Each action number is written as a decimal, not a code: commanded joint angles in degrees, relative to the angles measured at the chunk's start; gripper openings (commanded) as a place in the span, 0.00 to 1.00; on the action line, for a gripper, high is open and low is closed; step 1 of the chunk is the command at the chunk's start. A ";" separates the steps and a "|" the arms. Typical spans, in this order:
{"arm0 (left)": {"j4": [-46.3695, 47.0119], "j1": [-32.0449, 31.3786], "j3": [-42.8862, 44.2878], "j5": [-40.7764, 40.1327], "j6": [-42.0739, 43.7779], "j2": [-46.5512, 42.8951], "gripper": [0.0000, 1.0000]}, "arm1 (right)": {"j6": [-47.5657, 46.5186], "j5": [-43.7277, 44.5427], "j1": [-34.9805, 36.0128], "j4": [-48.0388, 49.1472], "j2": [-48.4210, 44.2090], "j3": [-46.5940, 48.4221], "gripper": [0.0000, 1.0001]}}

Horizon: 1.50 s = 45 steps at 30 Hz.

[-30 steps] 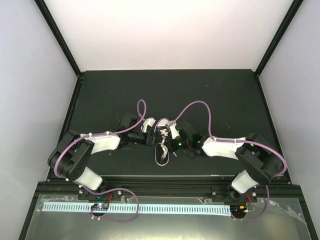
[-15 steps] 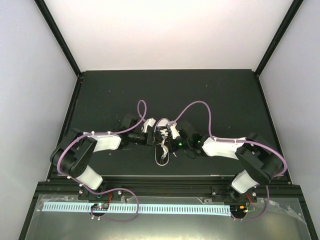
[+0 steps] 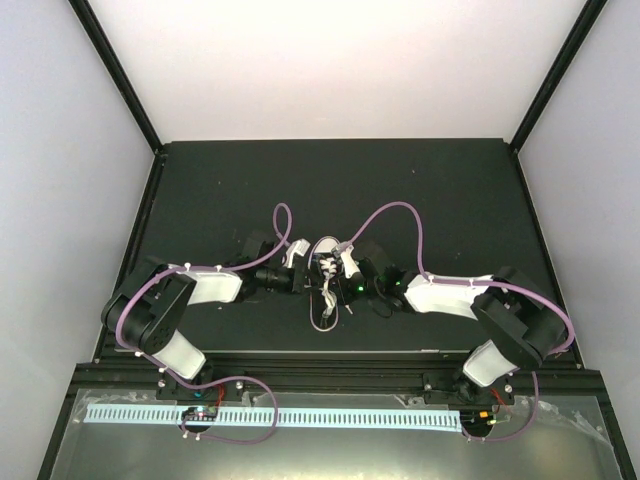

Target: Tie the shoes

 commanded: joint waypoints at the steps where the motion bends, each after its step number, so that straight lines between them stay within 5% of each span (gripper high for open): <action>1: 4.21 -0.52 -0.58 2.02 -1.60 1.26 0.02 | 0.01 0.16 0.30 1.51 -1.61 0.75 0.02; 7: 4.20 -0.50 -0.85 -0.73 -2.18 -0.86 0.02 | -0.29 2.09 0.25 -0.75 -3.36 0.71 0.04; 16: 5.58 -0.50 -1.77 -2.47 -3.57 -2.02 0.02 | -0.88 8.27 0.26 -8.19 -13.04 -2.80 0.46; 30: 5.80 -0.55 -2.36 -2.73 -3.74 -2.77 0.02 | 2.29 8.35 8.15 -8.43 -10.10 -1.53 0.50; 35: 5.45 -0.58 -2.27 -2.67 -3.62 -3.04 0.02 | 2.50 10.88 9.29 -9.08 -6.59 0.68 0.46; 41: 4.06 -0.57 -2.07 -4.14 -2.86 -3.72 0.02 | 2.33 14.87 9.21 -12.72 -6.76 2.77 0.03; 45: -0.01 -0.44 -0.91 -7.10 -1.14 -4.61 0.02 | 1.43 17.00 8.77 -15.83 -8.54 4.52 0.02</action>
